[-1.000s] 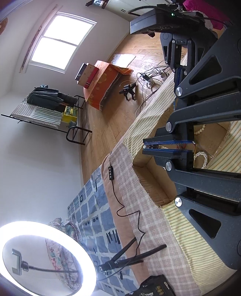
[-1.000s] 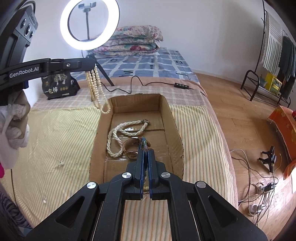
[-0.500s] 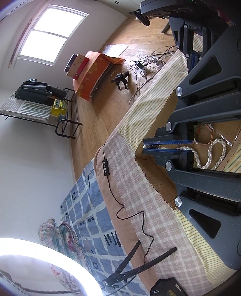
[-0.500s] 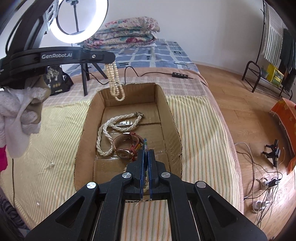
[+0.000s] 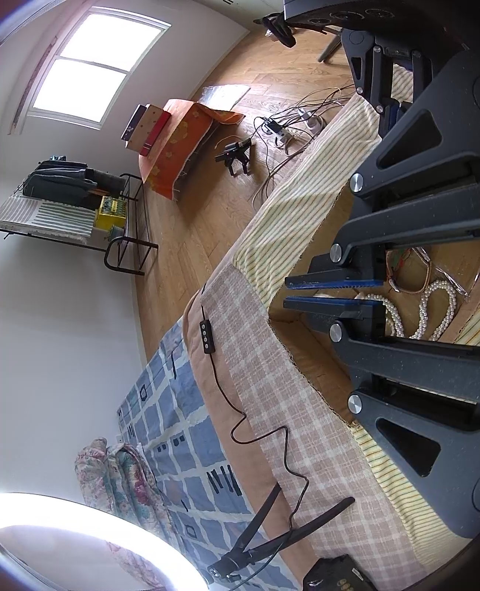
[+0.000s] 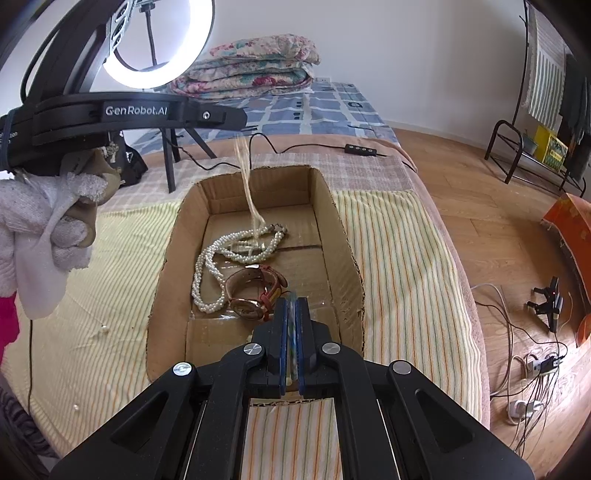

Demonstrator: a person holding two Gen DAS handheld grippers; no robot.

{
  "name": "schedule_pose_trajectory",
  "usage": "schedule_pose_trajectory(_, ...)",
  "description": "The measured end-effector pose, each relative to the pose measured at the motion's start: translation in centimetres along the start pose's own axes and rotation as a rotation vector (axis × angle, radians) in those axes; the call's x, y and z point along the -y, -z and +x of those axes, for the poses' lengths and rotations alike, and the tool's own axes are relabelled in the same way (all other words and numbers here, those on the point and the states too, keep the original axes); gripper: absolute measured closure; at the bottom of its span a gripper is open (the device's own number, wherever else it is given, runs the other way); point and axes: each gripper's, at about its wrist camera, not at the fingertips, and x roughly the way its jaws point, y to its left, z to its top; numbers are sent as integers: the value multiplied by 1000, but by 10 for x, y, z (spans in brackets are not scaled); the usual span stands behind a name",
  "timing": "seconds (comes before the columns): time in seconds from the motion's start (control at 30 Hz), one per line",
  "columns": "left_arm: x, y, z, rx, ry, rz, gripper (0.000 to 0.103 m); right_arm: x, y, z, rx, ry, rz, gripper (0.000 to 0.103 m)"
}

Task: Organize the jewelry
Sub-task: 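Open right tool to drop the blue ring while left tool releases the pearl strand in the box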

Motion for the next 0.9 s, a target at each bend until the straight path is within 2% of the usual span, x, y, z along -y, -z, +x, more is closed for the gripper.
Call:
schedule_pose_trajectory(0.07, 0, 1, -2, 1, -6, 2, 102, -1, -1, -1, 4, 3, -2, 96)
schedule_pose_trajectory(0.13, -2, 1, -5, 2, -7, 0, 102, -2, -1, -3, 12, 6, -5, 75)
schedule_pose_trajectory(0.17, -2, 1, -8, 4, -9, 0, 102, -2, -1, -5, 19, 5, -5, 72)
schedule_pose_trajectory(0.57, -2, 7, -53, 27, -39, 22, 102, -16, -3, -26, 48, -6, -21, 72)
schedule_pose_trajectory(0.7, -2, 10, -75, 40, -51, 23, 102, -22, -2, -39, 71, -5, -21, 57)
schedule_pose_trajectory(0.9, -1, 17, -107, 53, -76, 37, 102, -34, 0, -55, 87, -9, -33, 55)
